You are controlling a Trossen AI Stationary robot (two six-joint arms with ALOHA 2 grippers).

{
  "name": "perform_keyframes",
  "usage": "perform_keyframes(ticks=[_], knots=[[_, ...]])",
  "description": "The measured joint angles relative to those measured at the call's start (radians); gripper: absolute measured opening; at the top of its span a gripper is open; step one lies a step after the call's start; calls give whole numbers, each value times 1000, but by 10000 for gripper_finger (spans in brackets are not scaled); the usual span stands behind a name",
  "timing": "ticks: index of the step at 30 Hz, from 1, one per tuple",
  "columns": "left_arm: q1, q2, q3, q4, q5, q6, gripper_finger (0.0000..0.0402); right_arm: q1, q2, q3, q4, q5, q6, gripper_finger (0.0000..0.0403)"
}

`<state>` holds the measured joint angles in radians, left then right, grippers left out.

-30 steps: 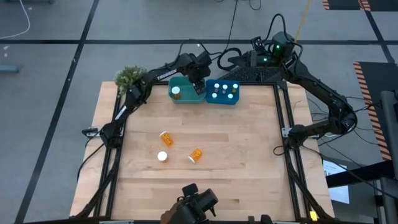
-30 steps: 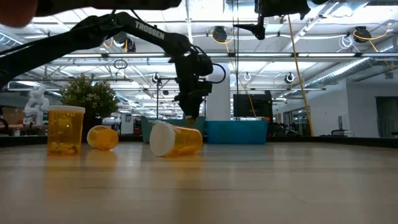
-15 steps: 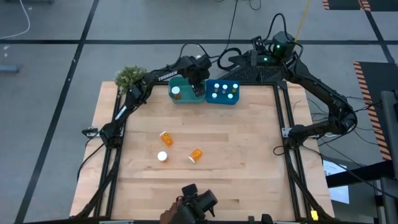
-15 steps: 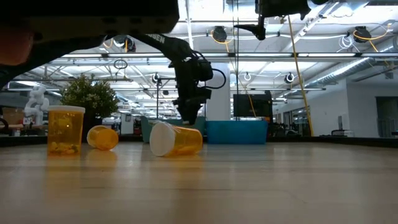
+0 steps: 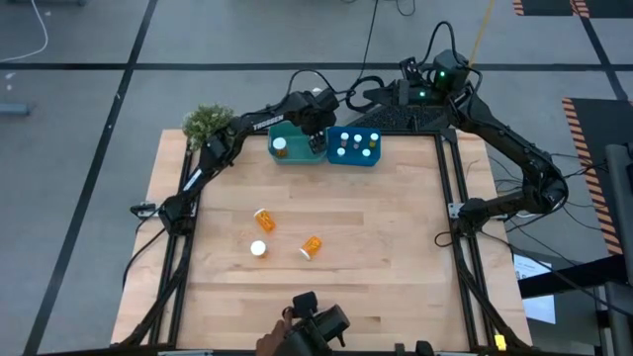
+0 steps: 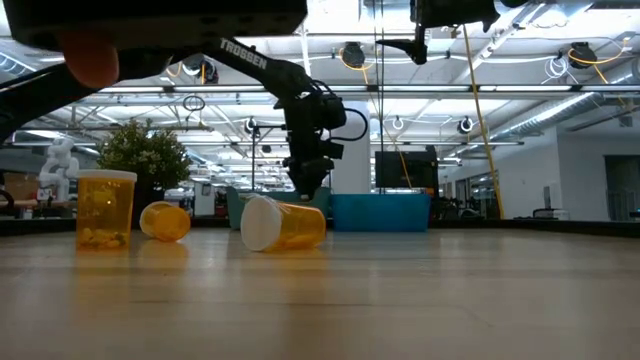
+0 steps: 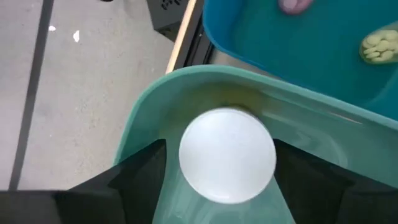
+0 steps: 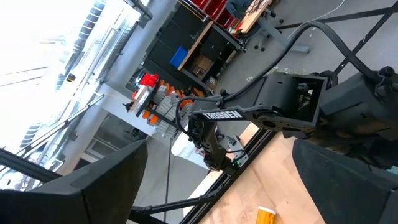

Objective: Pick and place medicine bottles into bin by pill shape (circle, oval)
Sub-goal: Put the large orange capsule bottle into the green bin

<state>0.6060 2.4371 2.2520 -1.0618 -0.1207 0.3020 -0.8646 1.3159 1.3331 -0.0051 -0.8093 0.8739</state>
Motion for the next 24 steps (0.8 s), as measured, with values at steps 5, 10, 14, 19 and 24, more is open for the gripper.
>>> perform_keyframes(ticks=[5,10,14,19,24], knots=[[-2,-9,22,-32,-31,-26,308,0,0,0,0,0,0,393],[-6,-63,23,-72,-46,-56,326,0,0,0,0,-3,-1,393],[-15,-128,23,-113,-46,-114,325,0,0,0,0,-3,-5,393],[-48,-239,24,-185,30,-236,308,0,0,0,0,-8,-7,393],[-112,-336,24,-299,83,-384,292,0,0,0,0,-61,-22,393]])
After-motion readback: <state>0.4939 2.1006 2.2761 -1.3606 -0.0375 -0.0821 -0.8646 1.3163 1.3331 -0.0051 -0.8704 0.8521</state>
